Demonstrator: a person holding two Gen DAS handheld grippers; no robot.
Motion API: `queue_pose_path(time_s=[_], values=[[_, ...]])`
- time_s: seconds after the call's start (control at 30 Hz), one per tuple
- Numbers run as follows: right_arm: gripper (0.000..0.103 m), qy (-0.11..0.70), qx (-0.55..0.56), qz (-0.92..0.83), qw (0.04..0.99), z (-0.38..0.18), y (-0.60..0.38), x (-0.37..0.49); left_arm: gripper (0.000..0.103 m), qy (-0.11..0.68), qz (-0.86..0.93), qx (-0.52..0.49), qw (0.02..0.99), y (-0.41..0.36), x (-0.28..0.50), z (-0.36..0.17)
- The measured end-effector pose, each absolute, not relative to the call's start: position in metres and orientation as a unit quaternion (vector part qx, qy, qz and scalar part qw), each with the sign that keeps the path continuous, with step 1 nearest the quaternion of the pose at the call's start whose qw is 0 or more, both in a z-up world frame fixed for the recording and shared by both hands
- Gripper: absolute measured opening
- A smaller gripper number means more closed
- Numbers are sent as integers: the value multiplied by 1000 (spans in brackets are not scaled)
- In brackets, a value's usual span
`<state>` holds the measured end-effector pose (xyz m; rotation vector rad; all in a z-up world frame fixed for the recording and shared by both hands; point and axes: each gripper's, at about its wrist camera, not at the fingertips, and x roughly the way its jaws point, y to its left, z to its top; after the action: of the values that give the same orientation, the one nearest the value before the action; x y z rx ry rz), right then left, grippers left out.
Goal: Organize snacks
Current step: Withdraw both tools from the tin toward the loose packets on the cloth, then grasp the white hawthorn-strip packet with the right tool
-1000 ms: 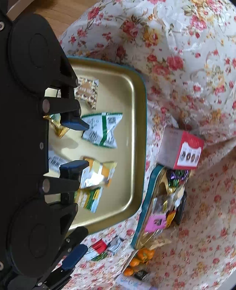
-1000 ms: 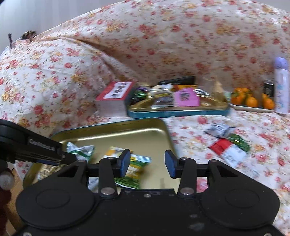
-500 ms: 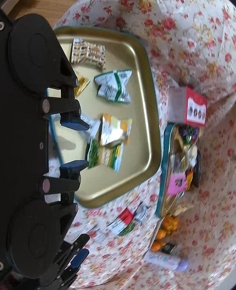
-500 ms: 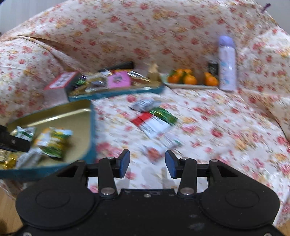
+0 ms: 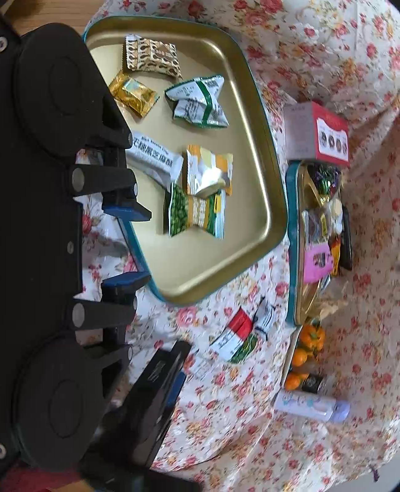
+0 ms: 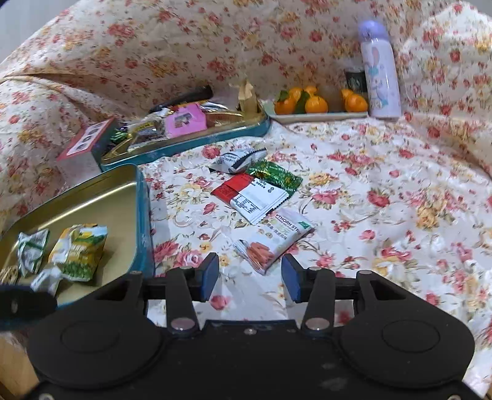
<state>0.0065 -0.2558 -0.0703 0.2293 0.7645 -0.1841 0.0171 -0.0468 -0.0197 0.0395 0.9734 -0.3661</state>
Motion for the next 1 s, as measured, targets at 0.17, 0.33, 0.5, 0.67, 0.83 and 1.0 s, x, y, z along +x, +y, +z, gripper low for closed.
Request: queue_pose_path(time_s=[0.17,0.33,0.5,0.67,0.83,1.0], values=[[51,369,129,-111,914,-71,-257,18,45,466,-183,28,865,-54,14,-23],[48,363,118,-127,916,-72,-264,23,45,471,-188,35,861,-61,11,-29],[43,355,86,-128,922,-74,-277,18,45,469,-196,47,860,-71,7,-30],[43,348,58,-137,926,-75,-296,14,45,469,-198,50,859,-83,4,-32],[42,346,50,-124,929,-75,-315,20,45,479,-200,34,854,-92,6,-32],[44,341,15,-117,933,-79,-322,35,45,480,-199,27,854,-102,10,-28]])
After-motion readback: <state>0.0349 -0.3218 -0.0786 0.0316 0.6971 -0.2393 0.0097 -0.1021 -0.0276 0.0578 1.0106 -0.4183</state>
